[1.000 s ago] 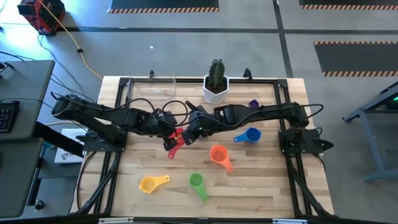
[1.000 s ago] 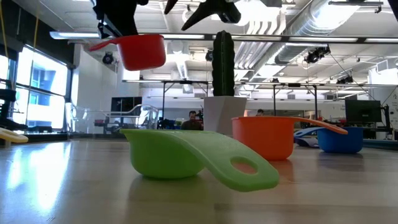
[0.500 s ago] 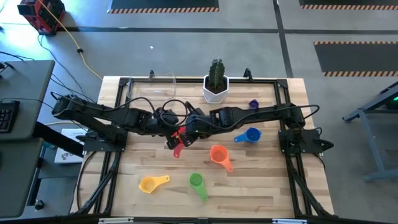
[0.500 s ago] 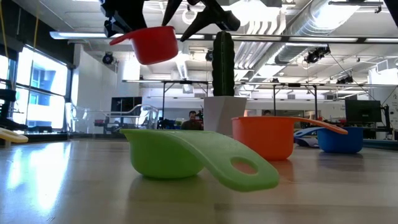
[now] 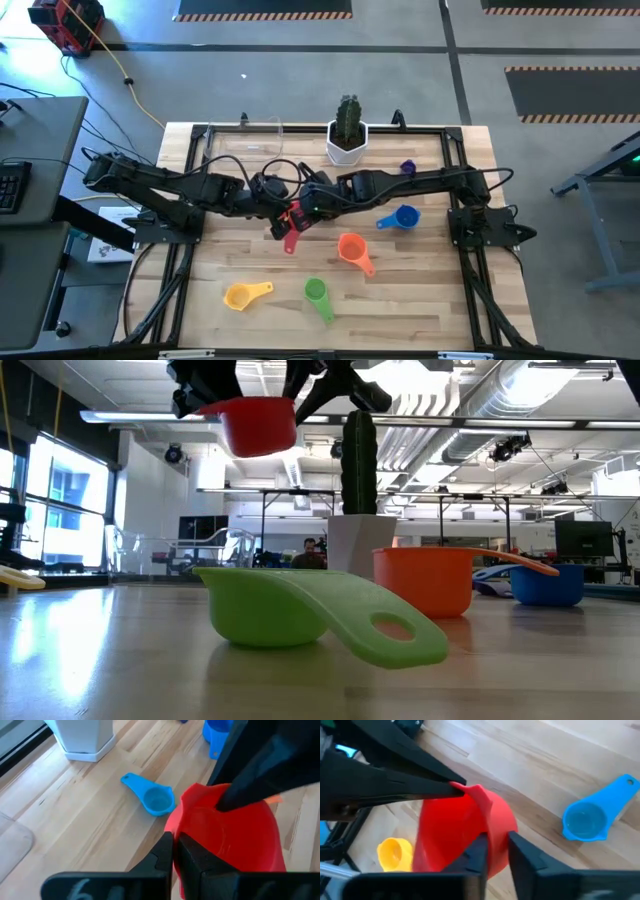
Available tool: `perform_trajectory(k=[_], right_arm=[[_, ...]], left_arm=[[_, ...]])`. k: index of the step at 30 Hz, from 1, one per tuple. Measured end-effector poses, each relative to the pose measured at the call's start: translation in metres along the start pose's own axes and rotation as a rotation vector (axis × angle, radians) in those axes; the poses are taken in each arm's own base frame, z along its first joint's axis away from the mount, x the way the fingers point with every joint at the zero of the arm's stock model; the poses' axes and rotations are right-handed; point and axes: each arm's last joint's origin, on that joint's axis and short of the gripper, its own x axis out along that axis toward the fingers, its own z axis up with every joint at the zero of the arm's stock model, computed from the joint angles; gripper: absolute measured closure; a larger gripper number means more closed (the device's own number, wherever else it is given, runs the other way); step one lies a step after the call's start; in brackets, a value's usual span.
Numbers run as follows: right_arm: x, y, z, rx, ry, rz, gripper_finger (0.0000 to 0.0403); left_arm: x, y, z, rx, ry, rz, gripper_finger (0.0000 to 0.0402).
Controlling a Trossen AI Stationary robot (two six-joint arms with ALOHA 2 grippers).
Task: Nest measuring cups in basket
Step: Stack the red measuring cup on the orange measuring cup
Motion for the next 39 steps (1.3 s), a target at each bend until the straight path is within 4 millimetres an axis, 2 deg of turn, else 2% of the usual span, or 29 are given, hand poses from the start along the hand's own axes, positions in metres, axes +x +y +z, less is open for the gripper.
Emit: perform_trajectory(k=[3, 13, 23, 34, 39], right_arm=[[0.001, -0.001, 0.000, -0.015, 0.004, -0.009, 0.0393], [0.001, -0.001, 0.000, -0.017, 0.009, -0.005, 0.0400], [0.000, -0.003, -0.002, -0.048, 0.036, -0.026, 0.0402], [-0.001, -0.007, -0.006, -0.198, 0.109, -0.037, 0.0403], [-0.002, -0.009, -0.010, -0.337, 0.172, -0.036, 0.0403]], left_arm=[[0.000, -0.001, 0.002, -0.010, -0.016, -0.004, 0.0394], [-0.001, -0.001, 0.001, 0.017, -0.005, -0.019, 0.0359], [0.001, -0.002, 0.004, 0.039, 0.030, -0.135, 0.0309], [-0.007, -0.001, 0.007, 0.014, 0.003, -0.172, 0.0280], [-0.013, 0.000, 0.010, 0.004, -0.018, -0.208, 0.0279]])
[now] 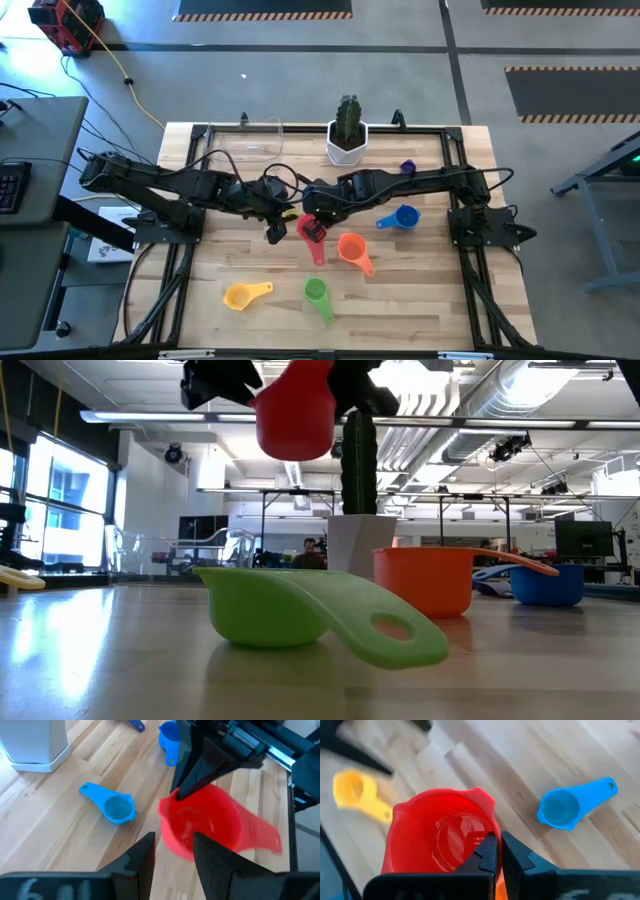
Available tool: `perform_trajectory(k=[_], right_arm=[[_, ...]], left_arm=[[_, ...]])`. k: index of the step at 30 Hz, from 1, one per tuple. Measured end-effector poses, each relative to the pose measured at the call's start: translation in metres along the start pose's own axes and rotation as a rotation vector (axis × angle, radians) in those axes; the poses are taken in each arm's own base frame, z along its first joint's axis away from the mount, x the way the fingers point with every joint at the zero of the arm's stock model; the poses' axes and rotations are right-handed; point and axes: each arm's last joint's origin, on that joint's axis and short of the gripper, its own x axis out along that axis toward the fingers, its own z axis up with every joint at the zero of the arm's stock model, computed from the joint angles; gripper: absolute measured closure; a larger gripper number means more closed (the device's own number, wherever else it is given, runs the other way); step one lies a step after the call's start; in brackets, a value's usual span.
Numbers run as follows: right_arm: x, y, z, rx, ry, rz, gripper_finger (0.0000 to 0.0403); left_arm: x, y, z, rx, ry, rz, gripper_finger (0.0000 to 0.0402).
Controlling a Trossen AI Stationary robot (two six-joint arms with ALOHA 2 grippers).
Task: Nest measuring cups in basket
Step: Stack the red measuring cup on the orange measuring cup
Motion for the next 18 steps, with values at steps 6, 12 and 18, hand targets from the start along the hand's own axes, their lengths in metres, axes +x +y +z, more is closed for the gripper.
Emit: perform_trajectory(k=[6, 12, 18], right_arm=[[-0.008, 0.002, -0.007, -0.164, 0.035, 0.014, 0.0403], [-0.009, -0.002, -0.015, -0.291, 0.091, -0.052, 0.0403], [-0.007, -0.007, -0.020, -0.391, 0.150, -0.092, 0.0403]], left_arm=[[-0.003, -0.001, 0.001, -0.018, -0.007, -0.023, 0.0280], [-0.003, -0.002, 0.000, -0.032, 0.009, -0.048, 0.0280], [-0.003, -0.002, 0.001, -0.033, 0.009, -0.047, 0.0280]])
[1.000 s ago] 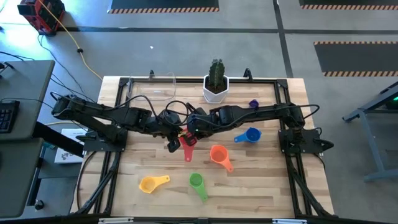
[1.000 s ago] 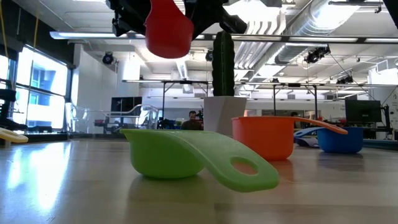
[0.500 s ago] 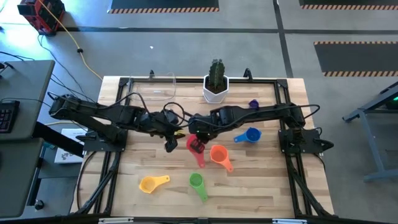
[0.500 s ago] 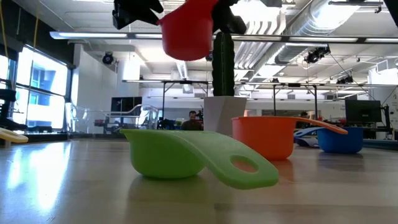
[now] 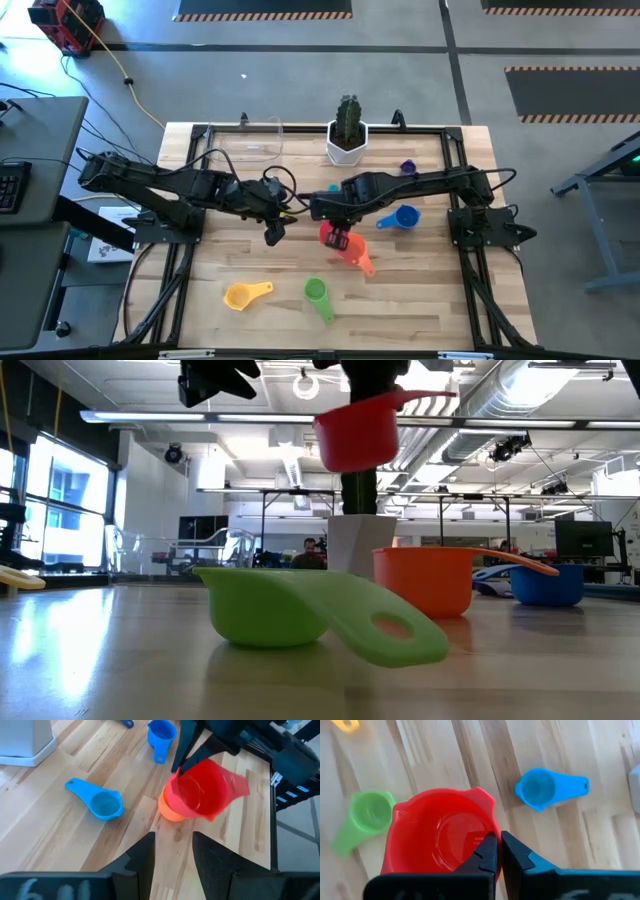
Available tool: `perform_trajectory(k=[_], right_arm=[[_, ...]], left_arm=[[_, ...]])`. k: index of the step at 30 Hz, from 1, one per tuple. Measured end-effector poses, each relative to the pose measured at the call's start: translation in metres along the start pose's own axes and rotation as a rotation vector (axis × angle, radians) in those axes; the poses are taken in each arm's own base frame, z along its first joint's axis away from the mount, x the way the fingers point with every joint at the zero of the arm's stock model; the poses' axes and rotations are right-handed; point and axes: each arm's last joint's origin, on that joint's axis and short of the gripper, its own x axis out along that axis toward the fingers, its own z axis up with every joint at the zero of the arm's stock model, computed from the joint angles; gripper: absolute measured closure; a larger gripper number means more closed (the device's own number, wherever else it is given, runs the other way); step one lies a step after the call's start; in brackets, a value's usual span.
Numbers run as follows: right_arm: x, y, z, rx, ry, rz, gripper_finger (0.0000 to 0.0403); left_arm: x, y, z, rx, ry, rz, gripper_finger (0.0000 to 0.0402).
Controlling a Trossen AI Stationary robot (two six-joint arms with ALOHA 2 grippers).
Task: Nest measuring cups in basket
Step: Stack the red measuring cup on the orange measuring cup
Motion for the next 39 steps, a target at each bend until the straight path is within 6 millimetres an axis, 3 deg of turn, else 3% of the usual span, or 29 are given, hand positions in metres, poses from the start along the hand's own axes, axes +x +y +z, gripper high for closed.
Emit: perform_trajectory(k=[15, 20, 29, 39], right_arm=[[-0.015, -0.020, -0.015, -0.108, 0.059, -0.150, 0.0403], [-0.003, -0.030, -0.043, -0.067, 0.031, -0.142, 0.0403], [0.001, -0.043, -0.083, 0.020, -0.186, 0.066, 0.0403], [0.047, -0.043, -0.115, 0.101, -0.229, 0.209, 0.0403]], left_arm=[[0.001, 0.006, 0.004, -0.019, -0.014, 0.021, 0.0280], [0.001, 0.009, 0.006, -0.027, -0.019, 0.029, 0.0280], [0.002, 0.010, 0.007, -0.032, -0.024, 0.033, 0.0280], [0.001, 0.010, 0.007, -0.032, -0.024, 0.032, 0.0280]])
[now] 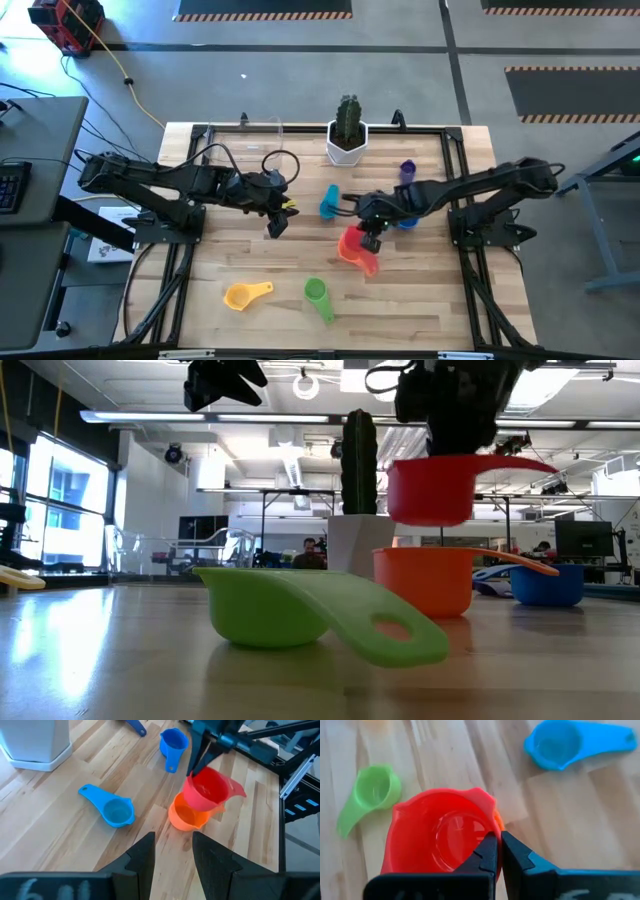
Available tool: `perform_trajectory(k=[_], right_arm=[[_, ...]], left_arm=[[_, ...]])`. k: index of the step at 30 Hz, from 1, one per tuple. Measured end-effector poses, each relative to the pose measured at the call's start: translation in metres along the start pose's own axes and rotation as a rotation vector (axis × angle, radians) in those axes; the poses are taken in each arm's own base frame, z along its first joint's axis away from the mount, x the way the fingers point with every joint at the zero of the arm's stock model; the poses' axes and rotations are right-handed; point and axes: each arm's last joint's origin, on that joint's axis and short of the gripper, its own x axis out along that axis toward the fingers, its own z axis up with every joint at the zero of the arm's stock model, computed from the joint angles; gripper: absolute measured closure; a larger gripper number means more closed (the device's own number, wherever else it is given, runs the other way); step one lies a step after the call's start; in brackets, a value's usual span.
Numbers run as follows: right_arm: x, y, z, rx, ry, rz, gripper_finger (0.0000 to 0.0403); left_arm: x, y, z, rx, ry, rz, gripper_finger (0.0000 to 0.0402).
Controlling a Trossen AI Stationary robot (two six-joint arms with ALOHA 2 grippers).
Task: Nest measuring cups in basket
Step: Stack the red measuring cup on the orange measuring cup
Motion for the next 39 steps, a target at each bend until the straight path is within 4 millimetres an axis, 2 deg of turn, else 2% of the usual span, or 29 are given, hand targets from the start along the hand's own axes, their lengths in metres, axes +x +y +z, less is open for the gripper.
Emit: perform_trajectory(k=[11, 20, 27, 34, 39], right_arm=[[0.015, -0.003, -0.009, -0.089, -0.054, 0.059, 0.0403], [0.020, -0.006, -0.013, -0.097, -0.051, 0.025, 0.0403], [0.034, -0.007, -0.014, -0.084, -0.019, 0.006, 0.0403], [0.036, -0.007, -0.014, -0.086, -0.018, 0.008, 0.0400], [0.036, -0.007, -0.014, -0.055, -0.025, 0.004, 0.0381]], left_arm=[[0.000, 0.000, 0.000, -0.026, -0.001, -0.001, 0.0280], [0.000, 0.000, 0.000, -0.026, -0.001, -0.001, 0.0280], [0.000, 0.000, 0.000, -0.022, 0.003, 0.002, 0.0280], [0.000, 0.000, 0.000, -0.022, 0.005, 0.003, 0.0280], [0.000, 0.000, 0.000, -0.022, 0.005, 0.003, 0.0280]])
